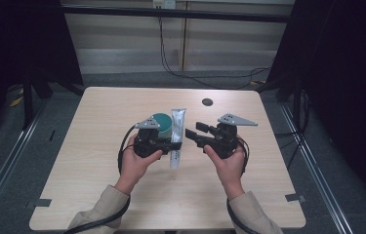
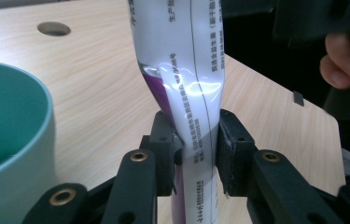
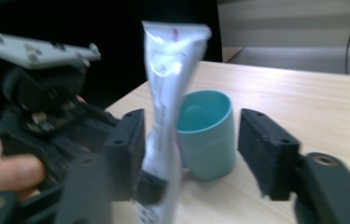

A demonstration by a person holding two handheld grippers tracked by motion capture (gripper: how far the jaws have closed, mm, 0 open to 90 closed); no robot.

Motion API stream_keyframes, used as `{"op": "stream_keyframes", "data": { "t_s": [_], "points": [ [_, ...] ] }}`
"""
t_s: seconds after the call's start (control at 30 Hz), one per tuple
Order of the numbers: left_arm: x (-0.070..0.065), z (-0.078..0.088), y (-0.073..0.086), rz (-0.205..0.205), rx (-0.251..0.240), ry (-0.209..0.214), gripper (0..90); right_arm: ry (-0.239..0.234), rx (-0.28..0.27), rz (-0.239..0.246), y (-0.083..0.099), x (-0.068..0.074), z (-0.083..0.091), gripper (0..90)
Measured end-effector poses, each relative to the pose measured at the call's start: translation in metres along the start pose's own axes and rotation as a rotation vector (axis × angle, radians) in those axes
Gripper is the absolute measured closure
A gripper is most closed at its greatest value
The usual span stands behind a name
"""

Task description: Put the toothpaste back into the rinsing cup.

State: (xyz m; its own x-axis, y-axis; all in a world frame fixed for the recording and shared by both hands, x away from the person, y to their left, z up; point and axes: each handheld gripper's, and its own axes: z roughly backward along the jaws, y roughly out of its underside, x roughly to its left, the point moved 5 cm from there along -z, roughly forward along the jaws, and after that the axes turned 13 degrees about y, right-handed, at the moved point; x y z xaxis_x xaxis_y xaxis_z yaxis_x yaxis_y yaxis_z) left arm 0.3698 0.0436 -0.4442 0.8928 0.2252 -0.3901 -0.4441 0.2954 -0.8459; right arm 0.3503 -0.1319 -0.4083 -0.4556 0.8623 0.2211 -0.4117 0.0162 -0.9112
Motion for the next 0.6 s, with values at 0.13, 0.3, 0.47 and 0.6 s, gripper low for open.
{"op": "stream_keyframes", "data": {
  "t_s": [0.13, 0.3, 0.47, 0.6],
  "points": [
    [0.000, 0.009, -0.006, -0.037, -0.022, -0.030, 71.2, 0.034, 0.042, 0.071, 0.022, -0.011, -0.001, 31.9],
    [0.001, 0.015, -0.011, -0.049, -0.035, -0.043, 71.2, 0.061, 0.148, 0.109, 0.050, -0.022, -0.006, 27.7],
    [0.001, 0.019, -0.013, -0.051, -0.052, -0.053, 71.2, 0.057, 0.161, 0.129, 0.069, -0.027, -0.006, 21.0],
    [0.001, 0.020, -0.016, -0.063, -0.051, -0.055, 71.2, 0.032, 0.189, 0.155, 0.081, -0.030, -0.005, 17.6]
  ]
}}
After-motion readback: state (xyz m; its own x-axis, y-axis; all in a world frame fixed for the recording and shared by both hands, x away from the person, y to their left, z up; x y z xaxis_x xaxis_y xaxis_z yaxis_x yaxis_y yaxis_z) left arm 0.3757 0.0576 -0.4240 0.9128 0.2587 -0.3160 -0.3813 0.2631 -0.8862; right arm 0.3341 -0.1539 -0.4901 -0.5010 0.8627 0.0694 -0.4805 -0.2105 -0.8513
